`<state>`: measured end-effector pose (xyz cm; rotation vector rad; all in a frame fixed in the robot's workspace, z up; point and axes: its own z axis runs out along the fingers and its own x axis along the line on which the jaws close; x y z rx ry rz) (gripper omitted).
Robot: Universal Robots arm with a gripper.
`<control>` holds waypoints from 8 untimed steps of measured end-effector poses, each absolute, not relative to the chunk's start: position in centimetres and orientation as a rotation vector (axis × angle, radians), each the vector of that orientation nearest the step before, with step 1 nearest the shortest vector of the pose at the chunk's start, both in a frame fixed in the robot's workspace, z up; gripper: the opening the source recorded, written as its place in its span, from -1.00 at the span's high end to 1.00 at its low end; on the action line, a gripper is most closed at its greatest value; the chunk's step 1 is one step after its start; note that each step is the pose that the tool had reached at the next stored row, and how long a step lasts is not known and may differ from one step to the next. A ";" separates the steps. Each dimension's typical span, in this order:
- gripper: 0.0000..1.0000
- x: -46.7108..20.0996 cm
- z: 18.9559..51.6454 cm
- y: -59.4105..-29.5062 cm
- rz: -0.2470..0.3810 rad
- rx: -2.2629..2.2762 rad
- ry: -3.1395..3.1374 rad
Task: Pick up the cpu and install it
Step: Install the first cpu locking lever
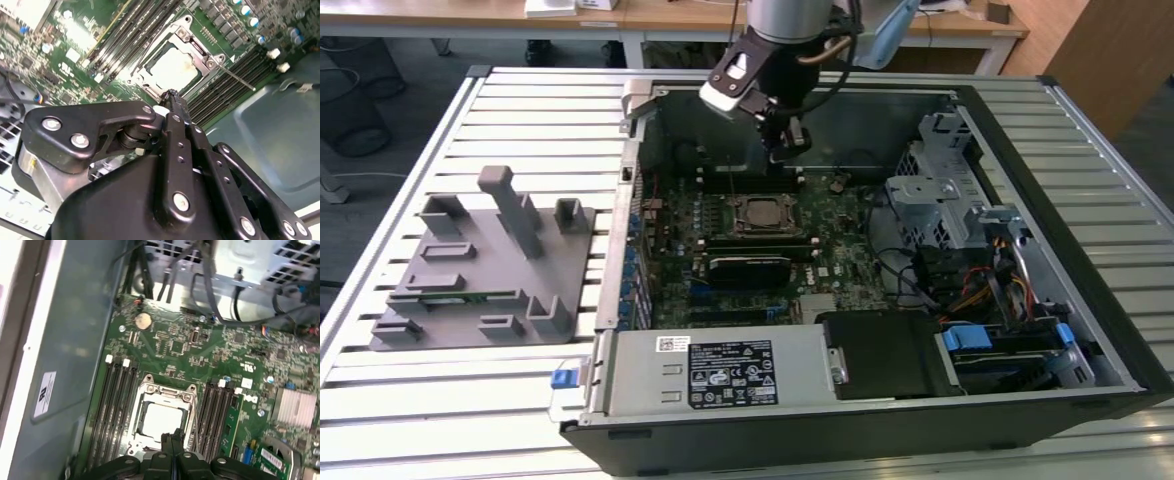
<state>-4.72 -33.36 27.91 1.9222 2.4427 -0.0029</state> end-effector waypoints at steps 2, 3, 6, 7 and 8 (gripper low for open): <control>0.79 -4.7 27.9 -33.4 -0.002 1.879 2.476; 0.79 -4.7 27.9 -33.4 -0.002 1.857 2.493; 0.79 -4.7 27.9 -33.4 -0.001 1.817 2.522; 0.79 -4.7 27.9 -33.4 -0.001 1.809 2.528; 0.79 -4.7 27.9 -33.4 0.000 1.800 2.534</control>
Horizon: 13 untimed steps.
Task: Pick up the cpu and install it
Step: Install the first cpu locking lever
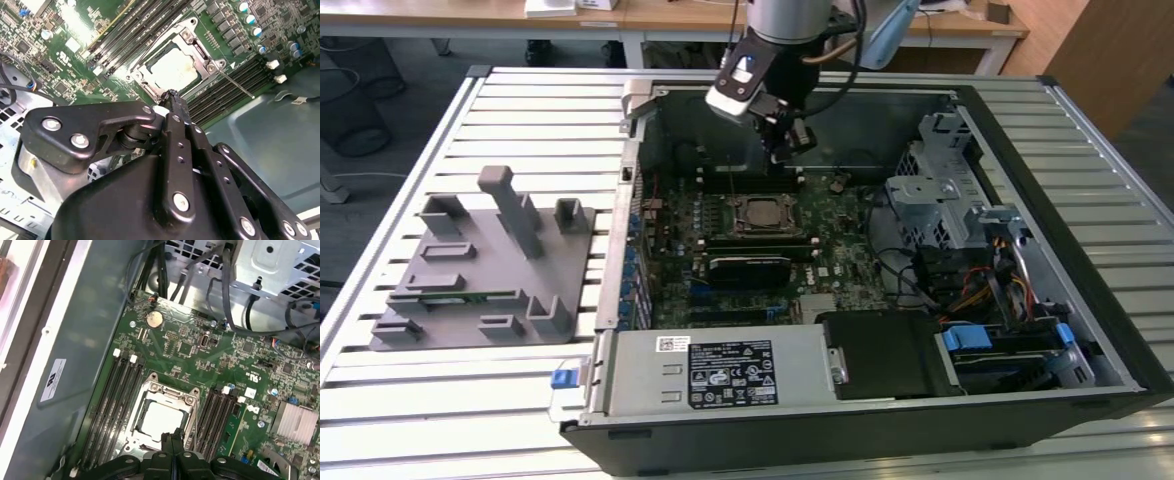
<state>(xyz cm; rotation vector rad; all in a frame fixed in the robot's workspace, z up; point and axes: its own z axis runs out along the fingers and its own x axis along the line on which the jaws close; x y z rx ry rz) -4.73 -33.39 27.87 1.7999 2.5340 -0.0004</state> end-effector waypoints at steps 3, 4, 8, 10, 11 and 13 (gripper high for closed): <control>0.79 -4.7 27.9 -33.4 0.000 1.777 2.550; 0.79 -4.7 27.9 -33.4 0.000 1.770 2.555; 0.79 -4.7 27.9 -33.4 0.000 1.747 2.570; 0.79 -4.7 27.9 -33.4 0.000 1.736 2.578; 0.79 -4.7 27.9 -33.4 0.000 1.730 2.582; 0.79 -4.7 27.9 -33.4 0.000 1.717 2.591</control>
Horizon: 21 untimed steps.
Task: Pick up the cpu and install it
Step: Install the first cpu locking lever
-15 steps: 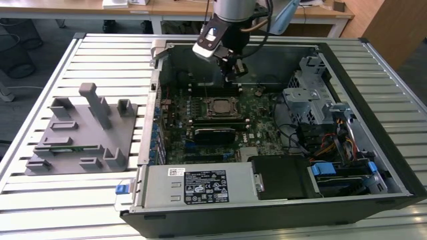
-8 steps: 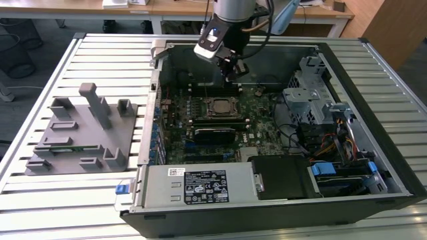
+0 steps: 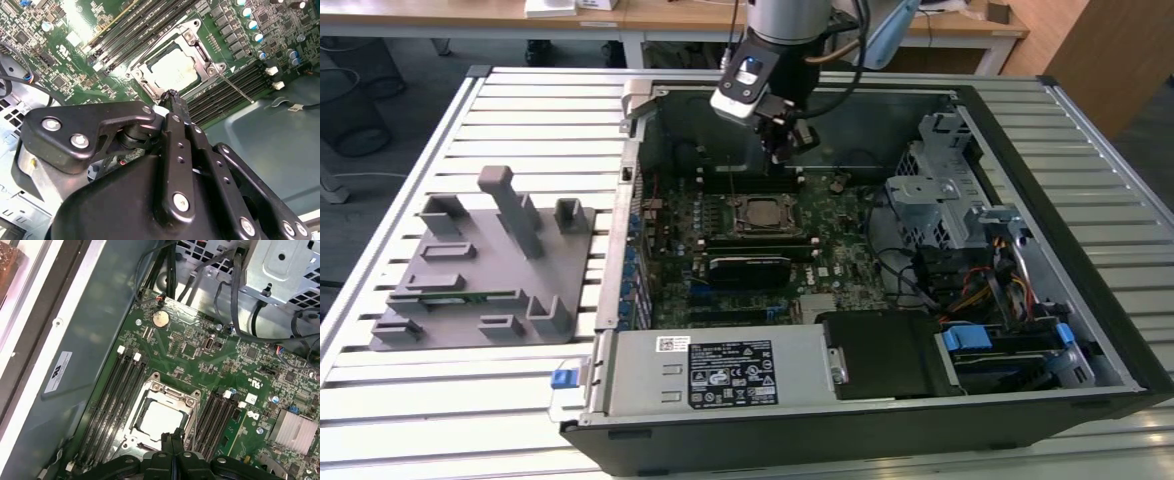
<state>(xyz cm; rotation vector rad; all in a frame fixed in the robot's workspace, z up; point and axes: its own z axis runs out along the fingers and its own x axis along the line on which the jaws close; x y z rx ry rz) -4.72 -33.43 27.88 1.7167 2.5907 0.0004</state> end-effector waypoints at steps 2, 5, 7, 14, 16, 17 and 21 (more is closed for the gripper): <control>0.79 -4.7 27.9 -33.4 0.001 1.705 2.598; 0.79 -4.7 27.9 -33.4 0.001 1.686 2.611; 0.79 -4.7 27.9 -33.4 0.002 1.669 2.622; 0.79 -4.7 27.9 -33.5 0.003 1.587 2.672; 0.79 -4.7 27.9 -33.5 0.004 1.536 2.701; 0.79 -4.7 27.9 -33.5 0.004 1.518 2.712; 0.79 -4.7 27.9 -33.5 0.005 1.442 2.753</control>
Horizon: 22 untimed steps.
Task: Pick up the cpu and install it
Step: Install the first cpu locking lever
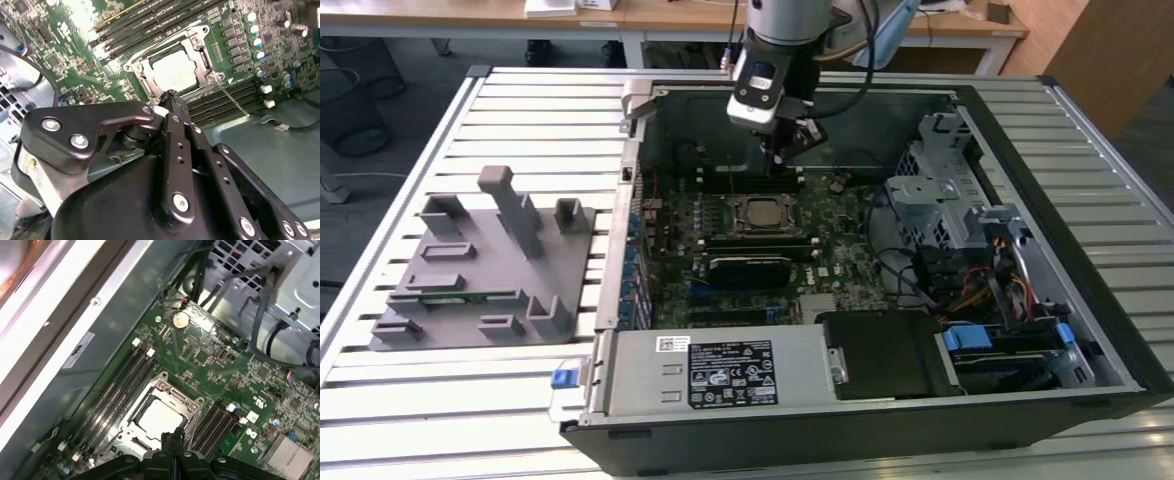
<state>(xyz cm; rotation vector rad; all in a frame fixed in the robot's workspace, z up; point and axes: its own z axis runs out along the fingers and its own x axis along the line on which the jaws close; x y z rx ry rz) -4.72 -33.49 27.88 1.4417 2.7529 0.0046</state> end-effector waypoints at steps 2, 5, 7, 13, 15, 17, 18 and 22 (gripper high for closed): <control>0.79 -4.7 27.9 -33.5 0.006 1.398 2.775; 0.79 -4.7 27.8 -33.5 0.007 1.320 2.813; 0.79 -4.7 27.8 -33.5 0.008 1.281 2.831; 0.79 -4.7 27.8 -33.5 0.004 1.176 2.875; 0.79 -4.8 27.7 -33.5 0.004 1.137 2.891; 0.79 -5.1 27.7 -33.5 0.005 1.115 2.899; 0.79 -5.4 27.7 -33.5 0.005 1.115 2.900; 0.79 -6.6 27.7 -33.5 0.005 1.113 2.900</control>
